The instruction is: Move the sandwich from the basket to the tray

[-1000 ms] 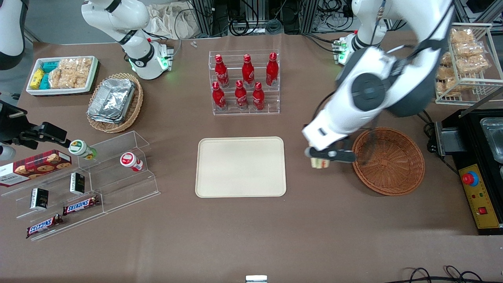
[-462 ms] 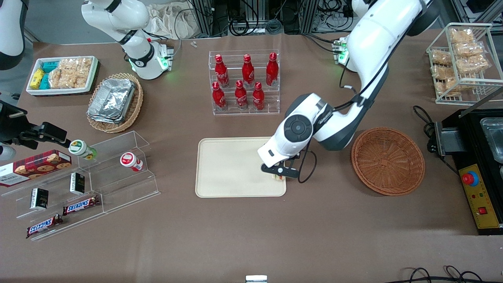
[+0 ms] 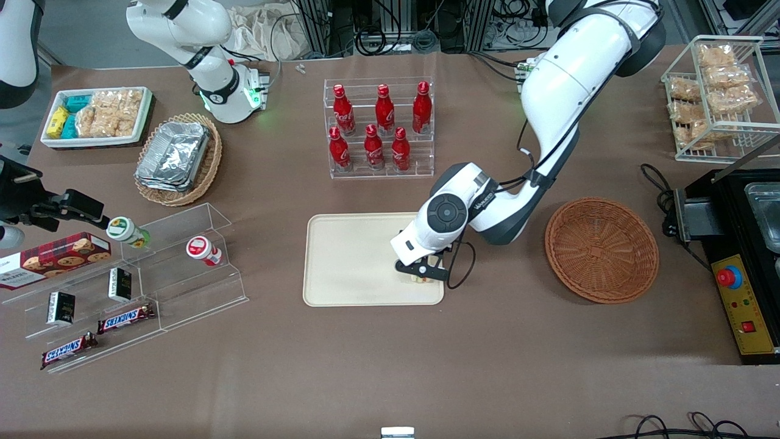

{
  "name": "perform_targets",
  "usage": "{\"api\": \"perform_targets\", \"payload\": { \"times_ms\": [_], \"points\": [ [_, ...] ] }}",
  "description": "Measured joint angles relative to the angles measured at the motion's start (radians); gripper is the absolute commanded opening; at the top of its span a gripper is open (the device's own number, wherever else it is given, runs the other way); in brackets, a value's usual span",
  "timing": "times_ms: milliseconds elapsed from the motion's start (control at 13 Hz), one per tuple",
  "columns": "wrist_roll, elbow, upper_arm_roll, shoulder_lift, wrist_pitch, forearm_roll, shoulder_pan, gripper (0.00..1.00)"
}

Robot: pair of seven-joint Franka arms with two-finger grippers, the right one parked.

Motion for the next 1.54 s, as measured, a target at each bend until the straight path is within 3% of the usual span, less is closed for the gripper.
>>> {"api": "perform_targets", "payload": {
  "times_ms": [308, 538, 1000, 1308, 1538],
  "points": [
    [-0.088, 0.020, 0.002, -0.011, -0.021, 0.018, 0.003, 1.00],
    [-0.066, 0.042, 0.007, -0.108, -0.207, 0.031, 0.045, 1.00],
    [0.156, 0.006, 0.013, -0.430, -0.524, 0.030, 0.290, 1.00],
    [0.188, 0.016, 0.015, -0.506, -0.659, 0.024, 0.440, 1.00],
    [0.190, 0.020, 0.015, -0.517, -0.670, 0.024, 0.464, 1.00]
  ]
}}
